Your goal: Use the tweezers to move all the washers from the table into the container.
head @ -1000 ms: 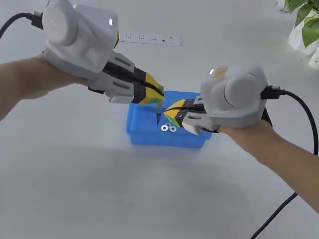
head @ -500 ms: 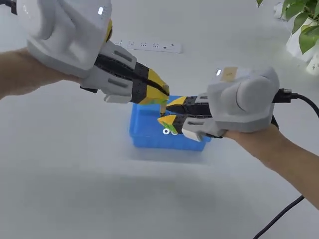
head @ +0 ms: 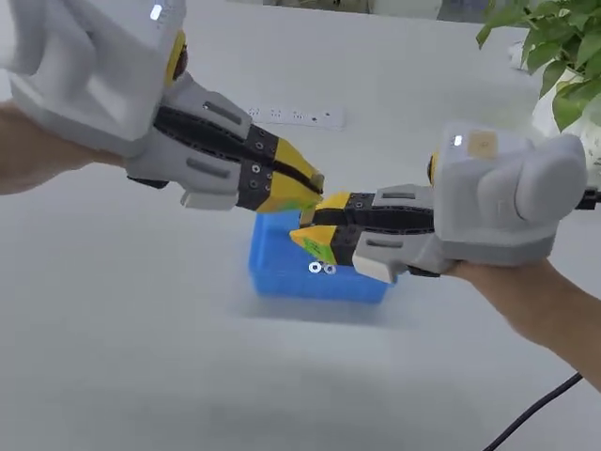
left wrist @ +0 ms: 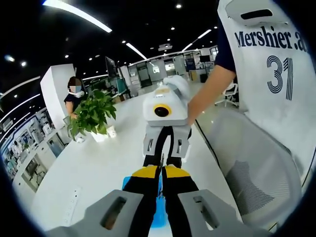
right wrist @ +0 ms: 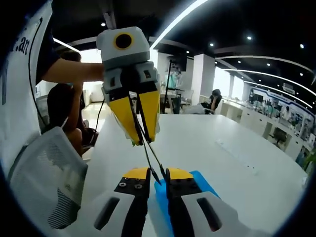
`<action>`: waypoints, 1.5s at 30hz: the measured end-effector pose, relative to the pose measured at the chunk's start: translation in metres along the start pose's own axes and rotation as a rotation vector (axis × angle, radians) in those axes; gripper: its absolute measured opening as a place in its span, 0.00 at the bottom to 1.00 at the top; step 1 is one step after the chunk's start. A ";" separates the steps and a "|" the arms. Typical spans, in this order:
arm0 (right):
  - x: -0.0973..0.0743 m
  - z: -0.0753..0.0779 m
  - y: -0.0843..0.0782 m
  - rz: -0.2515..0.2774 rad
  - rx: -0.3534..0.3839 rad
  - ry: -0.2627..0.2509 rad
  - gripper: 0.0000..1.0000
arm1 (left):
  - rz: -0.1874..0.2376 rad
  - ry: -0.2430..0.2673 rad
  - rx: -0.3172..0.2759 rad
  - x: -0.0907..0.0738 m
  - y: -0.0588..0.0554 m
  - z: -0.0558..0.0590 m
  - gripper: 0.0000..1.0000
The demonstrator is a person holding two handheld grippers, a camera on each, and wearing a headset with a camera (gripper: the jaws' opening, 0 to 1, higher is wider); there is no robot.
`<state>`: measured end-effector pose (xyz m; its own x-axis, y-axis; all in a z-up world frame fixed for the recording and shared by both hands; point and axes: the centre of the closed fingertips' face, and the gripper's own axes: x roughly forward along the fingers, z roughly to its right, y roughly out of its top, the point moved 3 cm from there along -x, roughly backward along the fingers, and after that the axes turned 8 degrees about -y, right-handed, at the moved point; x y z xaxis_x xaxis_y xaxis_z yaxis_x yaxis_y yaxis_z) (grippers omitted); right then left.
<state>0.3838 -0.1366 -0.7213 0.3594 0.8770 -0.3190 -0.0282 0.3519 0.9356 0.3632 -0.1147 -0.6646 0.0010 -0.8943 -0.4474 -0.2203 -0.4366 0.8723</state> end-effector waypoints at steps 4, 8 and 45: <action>-0.002 -0.010 0.006 0.017 -0.016 0.014 0.17 | -0.011 -0.019 0.004 0.003 0.004 0.010 0.06; -0.003 -0.020 0.004 -0.003 -0.062 0.033 0.12 | -0.028 -0.022 0.018 0.005 0.005 0.017 0.06; 0.014 -0.019 -0.126 -0.515 -0.175 0.039 0.10 | -0.196 0.045 -0.237 0.070 -0.152 0.030 0.07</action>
<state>0.3742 -0.1626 -0.8469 0.3333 0.5870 -0.7378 -0.0140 0.7856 0.6186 0.3679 -0.1082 -0.8340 0.0653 -0.7917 -0.6074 0.0216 -0.6075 0.7941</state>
